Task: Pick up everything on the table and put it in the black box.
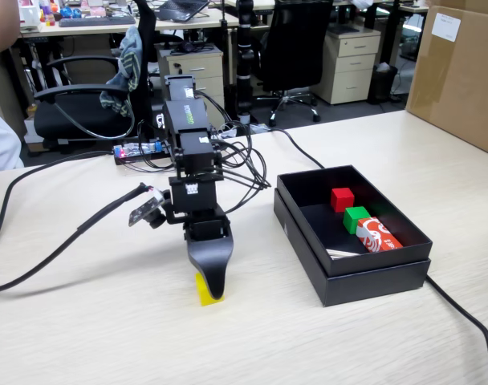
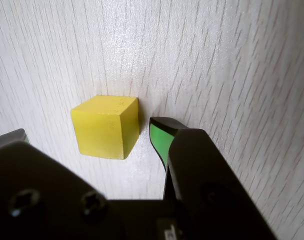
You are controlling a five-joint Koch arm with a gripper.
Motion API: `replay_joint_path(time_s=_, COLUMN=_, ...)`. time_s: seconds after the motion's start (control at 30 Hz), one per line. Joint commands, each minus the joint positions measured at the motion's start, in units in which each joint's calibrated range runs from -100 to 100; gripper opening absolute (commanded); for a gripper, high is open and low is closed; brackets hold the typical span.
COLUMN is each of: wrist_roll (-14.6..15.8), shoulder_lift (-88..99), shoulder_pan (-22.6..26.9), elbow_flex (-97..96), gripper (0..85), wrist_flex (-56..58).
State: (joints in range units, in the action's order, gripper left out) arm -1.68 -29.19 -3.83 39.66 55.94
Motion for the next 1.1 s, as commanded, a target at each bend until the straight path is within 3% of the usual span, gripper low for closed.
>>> replay_joint_path(time_s=0.0, wrist_roll=-0.44, shoulder_lift=0.68, shoulder_pan=0.0, elbow_flex=4.85, gripper=47.2, wrist_flex=2.59)
replay_joint_path(time_s=0.17, wrist_roll=-0.34, shoulder_lift=0.1, shoulder_pan=0.05, elbow_flex=4.94, gripper=39.6, wrist_flex=5.35)
replay_joint_path(time_s=0.27, wrist_roll=-0.34, shoulder_lift=-0.24, shoulder_pan=0.0, elbow_flex=5.31, gripper=30.1, wrist_flex=6.13)
replay_joint_path(time_s=0.3, wrist_roll=-0.34, shoulder_lift=-0.47, shoulder_pan=-0.15, elbow_flex=6.21, gripper=22.1, wrist_flex=6.56)
replay_joint_path(time_s=0.53, wrist_roll=-0.1, shoulder_lift=-0.93, shoulder_pan=-0.44, elbow_flex=6.94, gripper=2.3, wrist_flex=6.99)
replay_joint_path(time_s=0.83, wrist_roll=0.78, shoulder_lift=13.76, shoulder_pan=0.24, elbow_flex=5.03, gripper=0.9, wrist_flex=10.62)
replay_joint_path(time_s=1.07, wrist_roll=2.1, shoulder_lift=36.13, shoulder_pan=6.11, elbow_flex=0.41, gripper=0.8, wrist_flex=10.62)
